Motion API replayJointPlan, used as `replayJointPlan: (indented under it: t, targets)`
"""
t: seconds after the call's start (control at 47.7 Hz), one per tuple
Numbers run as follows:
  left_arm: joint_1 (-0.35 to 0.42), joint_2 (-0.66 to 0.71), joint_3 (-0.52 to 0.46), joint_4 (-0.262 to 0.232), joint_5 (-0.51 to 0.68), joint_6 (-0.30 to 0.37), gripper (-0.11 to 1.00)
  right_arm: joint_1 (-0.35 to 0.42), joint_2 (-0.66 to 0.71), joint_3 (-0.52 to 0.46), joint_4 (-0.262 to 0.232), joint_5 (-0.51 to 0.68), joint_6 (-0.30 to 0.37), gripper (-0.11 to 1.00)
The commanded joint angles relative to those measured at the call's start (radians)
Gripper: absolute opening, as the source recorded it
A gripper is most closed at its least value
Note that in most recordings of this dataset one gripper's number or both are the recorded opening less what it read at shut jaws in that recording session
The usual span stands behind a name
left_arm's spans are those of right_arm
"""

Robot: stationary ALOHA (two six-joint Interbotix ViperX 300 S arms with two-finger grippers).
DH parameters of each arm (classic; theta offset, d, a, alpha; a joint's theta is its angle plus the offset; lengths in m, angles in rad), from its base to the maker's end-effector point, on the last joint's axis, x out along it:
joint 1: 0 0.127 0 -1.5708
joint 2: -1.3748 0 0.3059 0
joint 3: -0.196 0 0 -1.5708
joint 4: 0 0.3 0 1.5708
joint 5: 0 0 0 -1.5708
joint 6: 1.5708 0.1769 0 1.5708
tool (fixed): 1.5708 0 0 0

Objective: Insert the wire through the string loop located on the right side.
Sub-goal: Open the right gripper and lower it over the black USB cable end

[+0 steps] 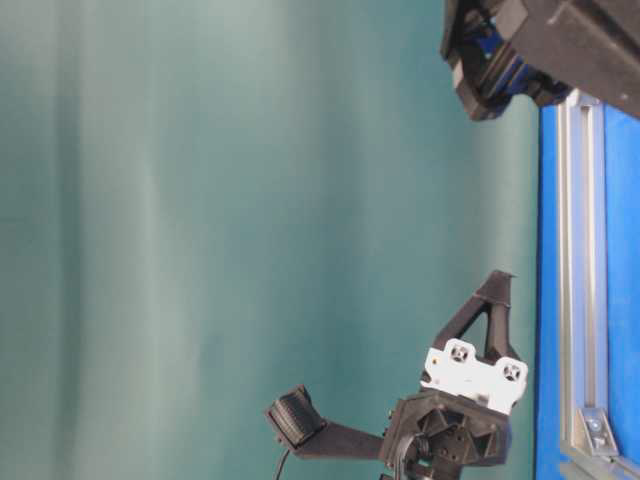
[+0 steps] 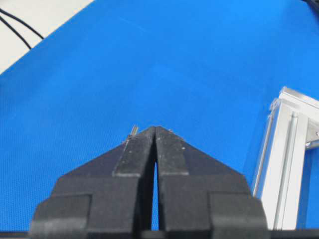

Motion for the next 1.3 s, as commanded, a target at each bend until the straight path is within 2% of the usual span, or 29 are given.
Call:
replayJointPlan:
  t: [0.0, 0.105, 0.189, 0.272, 0.44, 0.503, 0.754, 0.943, 1.278]
  targets:
    - [0.003, -0.032, -0.011, 0.003, -0.009, 0.002, 0.0, 0.002, -0.031, -0.017, 0.002, -0.005, 0.006, -0.05]
    - [0.003, -0.034, -0.008, 0.002, -0.009, 0.002, 0.0, 0.002, -0.031, -0.017, 0.003, 0.002, 0.023, -0.01]
    - [0.003, -0.035, -0.006, 0.003, -0.009, 0.002, 0.0, 0.003, -0.031, -0.02, 0.009, 0.006, 0.044, 0.11]
    - [0.003, -0.034, -0.005, 0.002, -0.009, 0.002, 0.0, 0.002, -0.029, -0.018, 0.026, 0.009, 0.06, 0.3]
    - [0.003, -0.035, -0.003, 0.002, -0.009, 0.002, 0.0, 0.008, -0.031, -0.018, 0.049, 0.02, 0.063, 0.81]
    - [0.003, -0.035, -0.003, 0.003, -0.009, 0.002, 0.0, 0.009, -0.031, -0.018, 0.051, 0.021, 0.063, 0.93]
    - [0.003, -0.035, -0.003, 0.003, -0.009, 0.0, 0.0, 0.009, -0.029, -0.018, 0.054, 0.023, 0.063, 0.93]
    - [0.003, -0.035, -0.003, 0.003, -0.009, 0.0, 0.0, 0.02, -0.014, -0.021, 0.074, 0.028, 0.063, 0.93]
    - [0.003, -0.035, -0.003, 0.003, -0.009, 0.0, 0.0, 0.063, 0.117, -0.057, 0.176, 0.021, 0.063, 0.92]
